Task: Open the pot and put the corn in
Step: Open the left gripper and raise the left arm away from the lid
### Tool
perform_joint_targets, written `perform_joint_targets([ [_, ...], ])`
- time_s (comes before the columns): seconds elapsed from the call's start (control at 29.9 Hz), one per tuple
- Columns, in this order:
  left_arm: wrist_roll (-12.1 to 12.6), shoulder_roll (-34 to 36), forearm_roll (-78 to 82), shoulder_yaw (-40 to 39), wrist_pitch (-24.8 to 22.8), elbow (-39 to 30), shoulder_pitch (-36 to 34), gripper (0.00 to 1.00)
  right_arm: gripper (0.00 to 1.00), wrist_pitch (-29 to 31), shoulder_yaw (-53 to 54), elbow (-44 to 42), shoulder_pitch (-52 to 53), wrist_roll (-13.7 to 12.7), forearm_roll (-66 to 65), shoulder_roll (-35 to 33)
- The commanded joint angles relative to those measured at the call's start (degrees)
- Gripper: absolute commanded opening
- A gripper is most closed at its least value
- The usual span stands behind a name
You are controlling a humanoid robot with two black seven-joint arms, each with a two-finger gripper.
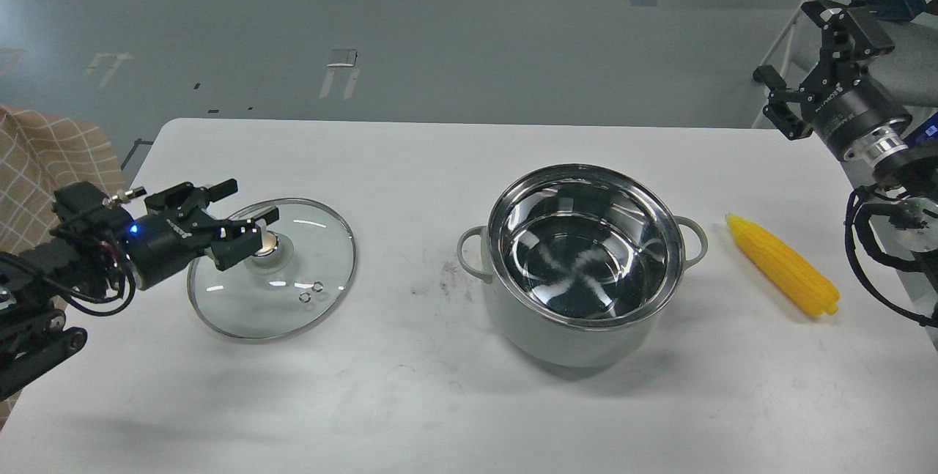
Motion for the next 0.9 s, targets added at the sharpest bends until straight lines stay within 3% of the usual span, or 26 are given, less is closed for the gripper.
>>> perform_joint_targets([
  [0.0,-0.01,2.23,-14.60,-0.69,-7.89,-4.69,-7.91,0.85,1.00,0.00,-0.04,1.54,1.61,0.00,-0.35,-1.80],
  [0.23,-0.01,0.75,-47.55,-0.87,-21.96,-5.41,-21.37,0.86,1.00,0.00,-0.39,7.34,6.00,0.00,-11.92,-9.88],
  [0.37,-0.01,-1.54,-62.79,-2.10,-26.37,-5.41,-24.81,0.88,1.00,0.00,-0.65,12.35,6.45,0.00,-21.25,-15.78],
  [0.44,-0.01,-4.08,-71.22,-4.72,-28.56,-5.41,-25.08,0.91,1.00,0.00,-1.61,15.77,6.45,0.00,-32.02,-19.90],
  [0.57,-0.01,-7.16,-73.54,-8.25,-29.71,-5.23,-25.08,0.92,1.00,-0.66,-3.81,20.26,6.28,0.00,-46.29,-24.74],
  [0.7,-0.01,-8.83,-73.46,-8.43,-29.89,-5.23,-24.73,0.93,1.00,-6.71,-9.95,24.84,6.10,0.00,-64.81,-29.66],
  [0.87,-0.01,-9.28,-73.37,-8.43,-29.98,-5.32,-24.46,0.94,1.00,-11.64,-16.72,24.76,5.48,0.00,-79.07,-30.55],
])
